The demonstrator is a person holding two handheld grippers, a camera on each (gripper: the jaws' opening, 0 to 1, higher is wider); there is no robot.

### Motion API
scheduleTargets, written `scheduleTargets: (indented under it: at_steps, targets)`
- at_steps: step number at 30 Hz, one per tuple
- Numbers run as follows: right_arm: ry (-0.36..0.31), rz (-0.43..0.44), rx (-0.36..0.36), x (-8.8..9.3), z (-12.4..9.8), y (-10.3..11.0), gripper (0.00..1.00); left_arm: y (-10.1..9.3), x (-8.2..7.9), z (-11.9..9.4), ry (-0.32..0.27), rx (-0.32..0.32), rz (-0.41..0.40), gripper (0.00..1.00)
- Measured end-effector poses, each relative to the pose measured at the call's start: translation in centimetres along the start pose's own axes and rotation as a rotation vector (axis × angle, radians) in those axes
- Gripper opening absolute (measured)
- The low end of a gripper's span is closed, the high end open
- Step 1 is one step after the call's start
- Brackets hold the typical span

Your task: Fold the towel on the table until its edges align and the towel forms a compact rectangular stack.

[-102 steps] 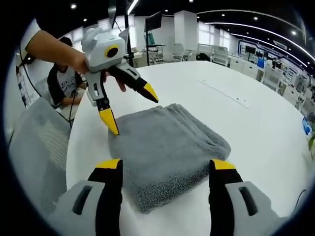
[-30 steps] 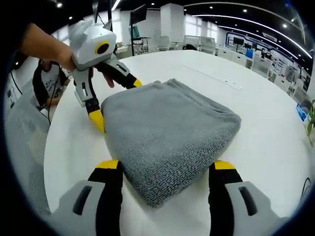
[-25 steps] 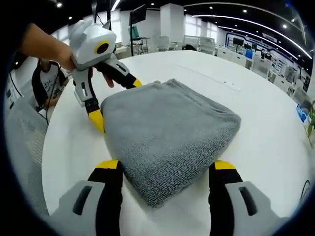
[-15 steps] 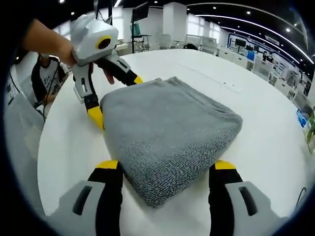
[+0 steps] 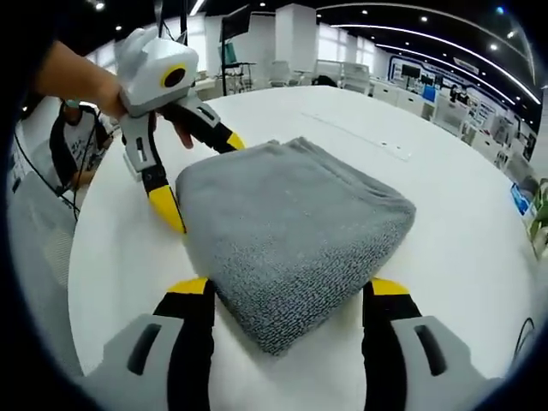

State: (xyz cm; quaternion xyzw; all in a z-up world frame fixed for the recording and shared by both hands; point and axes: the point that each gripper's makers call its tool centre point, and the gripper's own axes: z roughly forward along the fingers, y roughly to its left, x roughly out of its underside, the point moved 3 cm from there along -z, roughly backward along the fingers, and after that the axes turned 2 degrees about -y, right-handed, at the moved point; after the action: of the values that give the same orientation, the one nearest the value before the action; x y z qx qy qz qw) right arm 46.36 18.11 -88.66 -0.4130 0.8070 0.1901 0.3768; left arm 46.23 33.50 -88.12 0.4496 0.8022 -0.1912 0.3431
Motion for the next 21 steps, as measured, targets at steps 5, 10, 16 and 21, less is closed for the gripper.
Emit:
scheduleTargets:
  at_steps: [5,10,16,21]
  targets:
    - [-0.012,0.017,0.013,-0.3,-1.1,0.5,0.74,-0.1,-0.8,-1.5,-0.03,-0.033,-0.015,0.79]
    - [-0.027,0.017,0.022,-0.8,-2.2,1.0,0.76,-0.6,-1.4,-2.4,-0.048,-0.059,-0.01,0.84]
    - [-0.049,0.02,0.032,-1.2,-3.3,1.3,0.81,-1.6,-1.8,-3.6,-0.06,-0.091,-0.006,0.88]
    - [-0.065,0.031,0.04,-1.6,-4.3,1.5,0.83,-2.6,-2.2,-4.7,-0.077,-0.112,-0.013,0.91]
